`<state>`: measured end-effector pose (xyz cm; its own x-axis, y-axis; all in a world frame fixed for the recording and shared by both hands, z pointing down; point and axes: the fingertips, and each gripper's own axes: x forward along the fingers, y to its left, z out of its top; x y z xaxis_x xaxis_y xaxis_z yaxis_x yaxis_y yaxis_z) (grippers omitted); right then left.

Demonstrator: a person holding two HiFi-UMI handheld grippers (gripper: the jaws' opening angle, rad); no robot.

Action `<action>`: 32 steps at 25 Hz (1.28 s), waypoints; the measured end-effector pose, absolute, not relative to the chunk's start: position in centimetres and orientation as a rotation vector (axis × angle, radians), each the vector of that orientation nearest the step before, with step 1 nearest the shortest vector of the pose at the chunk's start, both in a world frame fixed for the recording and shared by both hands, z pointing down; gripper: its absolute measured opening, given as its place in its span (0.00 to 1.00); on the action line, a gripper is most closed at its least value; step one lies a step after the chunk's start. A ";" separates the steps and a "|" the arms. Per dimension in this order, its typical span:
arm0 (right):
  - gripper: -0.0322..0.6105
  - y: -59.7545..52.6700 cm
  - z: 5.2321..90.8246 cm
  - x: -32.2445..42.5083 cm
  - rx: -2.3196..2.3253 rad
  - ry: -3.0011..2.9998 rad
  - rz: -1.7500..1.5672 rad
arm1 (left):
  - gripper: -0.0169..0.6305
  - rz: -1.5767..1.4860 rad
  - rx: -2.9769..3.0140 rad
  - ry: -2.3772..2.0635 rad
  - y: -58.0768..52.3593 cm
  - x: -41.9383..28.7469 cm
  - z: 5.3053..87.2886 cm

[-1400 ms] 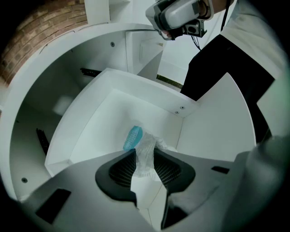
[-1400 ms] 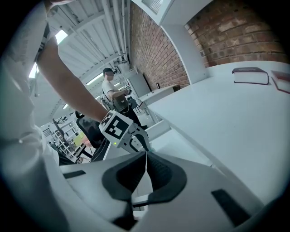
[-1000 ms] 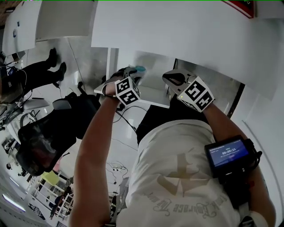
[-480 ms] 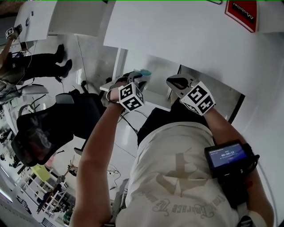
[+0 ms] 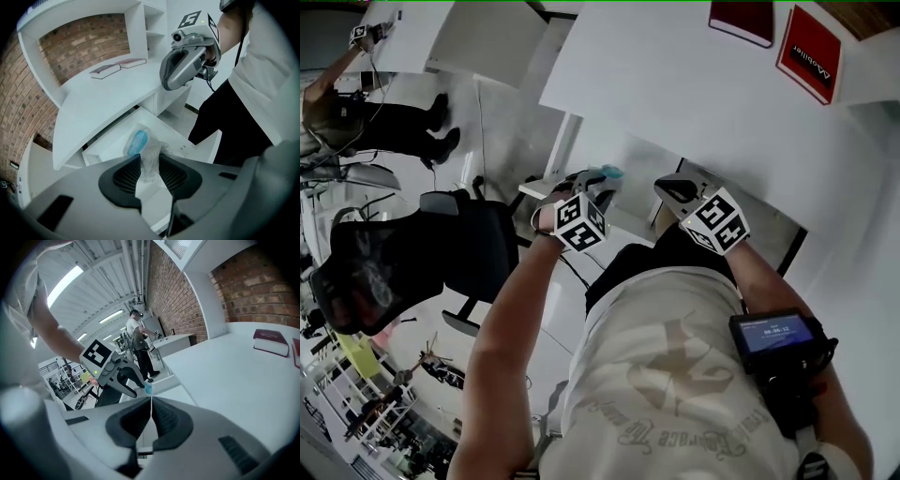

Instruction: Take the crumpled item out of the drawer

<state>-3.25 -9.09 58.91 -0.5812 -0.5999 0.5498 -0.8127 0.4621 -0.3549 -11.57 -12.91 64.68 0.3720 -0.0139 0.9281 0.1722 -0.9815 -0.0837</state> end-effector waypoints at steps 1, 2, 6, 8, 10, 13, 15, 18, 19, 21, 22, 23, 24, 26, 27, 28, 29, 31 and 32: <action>0.09 -9.2 58.7 -3.2 1.200 -2.366 0.850 | 0.23 -1.658 -2.475 -0.137 -12.9 -11.6 64.3; 0.09 -9.5 58.5 -3.3 1.205 -2.367 0.847 | 0.23 -1.650 -2.489 -0.126 -12.9 -11.6 63.9; 0.09 -10.3 57.7 -4.0 1.203 -2.381 0.827 | 0.23 -1.614 -2.568 -0.033 -13.4 -12.1 61.9; 0.09 -10.4 57.8 -3.8 1.198 -2.378 0.812 | 0.23 -1.576 -2.633 0.027 -13.4 -11.6 61.4; 0.09 -10.7 58.1 -3.7 1.193 -2.377 0.796 | 0.23 -1.536 -2.700 0.092 -13.7 -11.1 61.1; 0.09 -11.2 58.3 -3.7 1.180 -2.384 0.776 | 0.23 -1.484 -2.787 0.192 -14.3 -10.9 60.5; 0.09 -11.5 58.0 -3.5 1.177 -2.386 0.762 | 0.23 -1.452 -2.838 0.254 -14.5 -10.8 59.8; 0.09 -11.7 57.3 -3.5 1.169 -2.389 0.737 | 0.23 -1.397 -2.908 0.345 -14.7 -11.1 58.5; 0.09 -11.8 57.1 -3.5 1.166 -2.390 0.728 | 0.23 -1.369 -2.938 0.382 -14.9 -11.2 58.0; 0.09 -12.0 56.7 -3.6 1.163 -2.390 0.712 | 0.23 -1.307 -3.005 0.471 -15.2 -11.6 56.9; 0.09 -12.2 56.6 -3.6 1.163 -2.392 0.705 | 0.23 -1.277 -3.035 0.516 -15.3 -11.8 56.4; 0.09 -12.3 56.4 -3.7 1.164 -2.394 0.699 | 0.23 -1.249 -3.061 0.555 -15.4 -11.9 55.9; 0.09 -12.4 56.2 -3.7 1.164 -2.396 0.693 | 0.23 -1.225 -3.082 0.587 -15.4 -12.0 55.5; 0.09 -12.5 55.9 -3.7 1.163 -2.397 0.683 | 0.23 -1.187 -3.110 0.634 -15.4 -12.3 54.8; 0.09 -12.5 55.7 -3.7 1.162 -2.399 0.679 | 0.23 -1.170 -3.121 0.652 -15.4 -12.4 54.4; 0.09 -12.5 55.6 -3.8 1.162 -2.402 0.675 | 0.23 -1.152 -3.130 0.671 -15.4 -12.5 54.0; 0.09 -12.6 55.4 -3.8 1.163 -2.407 0.673 | 0.23 -1.132 -3.139 0.691 -15.4 -12.6 53.6; 0.09 -12.6 55.0 -3.7 1.171 -2.414 0.673 | 0.23 -1.084 -3.163 0.734 -15.6 -12.7 52.8; 0.09 -12.6 54.7 -3.6 1.178 -2.417 0.674 | 0.23 -1.056 -3.179 0.755 -15.6 -12.7 52.3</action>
